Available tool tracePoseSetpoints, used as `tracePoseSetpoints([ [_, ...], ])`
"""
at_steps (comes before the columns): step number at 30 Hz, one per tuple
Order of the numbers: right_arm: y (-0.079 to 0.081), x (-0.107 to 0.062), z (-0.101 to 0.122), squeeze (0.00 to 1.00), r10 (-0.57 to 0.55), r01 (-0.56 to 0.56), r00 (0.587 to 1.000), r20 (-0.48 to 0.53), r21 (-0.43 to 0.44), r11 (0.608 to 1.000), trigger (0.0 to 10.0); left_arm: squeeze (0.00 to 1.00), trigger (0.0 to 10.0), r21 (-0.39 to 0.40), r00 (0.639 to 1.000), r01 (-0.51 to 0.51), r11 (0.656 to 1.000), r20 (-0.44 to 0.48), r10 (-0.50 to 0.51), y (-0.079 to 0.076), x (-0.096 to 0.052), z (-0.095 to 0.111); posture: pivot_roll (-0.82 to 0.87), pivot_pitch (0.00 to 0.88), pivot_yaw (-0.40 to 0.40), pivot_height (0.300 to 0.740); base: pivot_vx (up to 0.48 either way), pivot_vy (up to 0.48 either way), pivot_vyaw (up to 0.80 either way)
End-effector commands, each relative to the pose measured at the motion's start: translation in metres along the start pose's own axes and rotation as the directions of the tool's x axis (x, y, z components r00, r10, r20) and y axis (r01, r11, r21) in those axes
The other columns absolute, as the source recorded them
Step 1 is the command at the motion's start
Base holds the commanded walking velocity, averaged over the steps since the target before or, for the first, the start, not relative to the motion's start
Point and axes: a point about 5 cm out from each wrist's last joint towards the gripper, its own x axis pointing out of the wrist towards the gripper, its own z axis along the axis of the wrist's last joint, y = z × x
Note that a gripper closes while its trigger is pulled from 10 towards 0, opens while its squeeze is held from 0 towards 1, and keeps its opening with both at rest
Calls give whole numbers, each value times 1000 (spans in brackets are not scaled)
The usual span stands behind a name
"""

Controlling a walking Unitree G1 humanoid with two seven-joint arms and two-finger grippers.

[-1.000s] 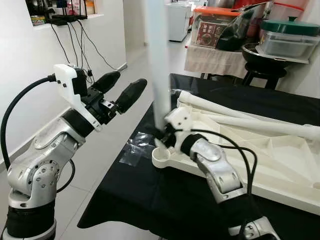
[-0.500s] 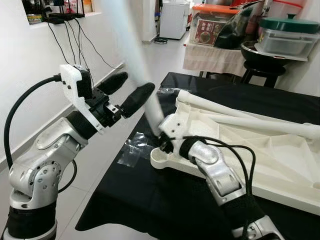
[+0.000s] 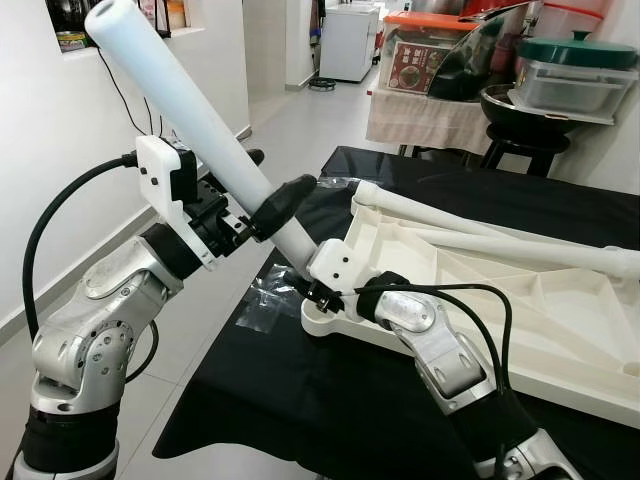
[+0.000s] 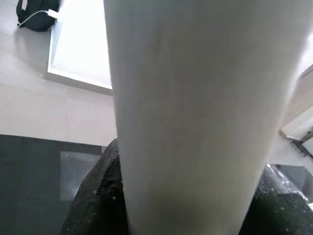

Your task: Building children table

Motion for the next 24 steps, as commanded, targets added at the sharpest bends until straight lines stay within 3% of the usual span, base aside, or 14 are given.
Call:
tracePoseSetpoints([
  [1,0,1,2,0,7,-7,1000,3,-11,1000,10000,0,0,28,999,-32,999,-30,33,6,0,-2,43,0,-31,740,0,0,0],
  [16,0,3,6,0,1,-6,999,41,131,991,10000,0,0,61,1000,4,998,1,-4,6,3,3,44,0,-33,740,0,0,0],
  [17,0,3,8,847,14,-24,998,63,158,987,10000,0,0,49,1000,22,999,10,-23,5,3,5,47,0,-36,740,0,0,0],
  [18,0,2,9,847,25,-38,997,80,175,984,10000,0,0,41,999,35,999,17,-36,5,4,7,47,0,-36,740,0,0,0],
  [19,1,1,12,1000,55,-73,993,106,179,981,10000,0,0,27,997,74,997,20,-74,4,4,10,48,0,-37,740,0,0,0],
  [22,2,1,13,1000,76,-97,990,121,178,979,10000,0,0,19,995,101,995,22,-101,3,4,12,48,0,-37,740,0,0,0],
  [23,2,0,15,1000,112,-134,984,135,163,977,10000,0,0,-10,975,221,975,1,-221,-3,4,14,55,0,-44,740,0,0,0],
  [24,2,0,15,1000,112,-134,984,135,163,977,10000,0,0,-10,975,221,975,1,-221,-3,4,14,55,0,-44,740,0,0,0],
])
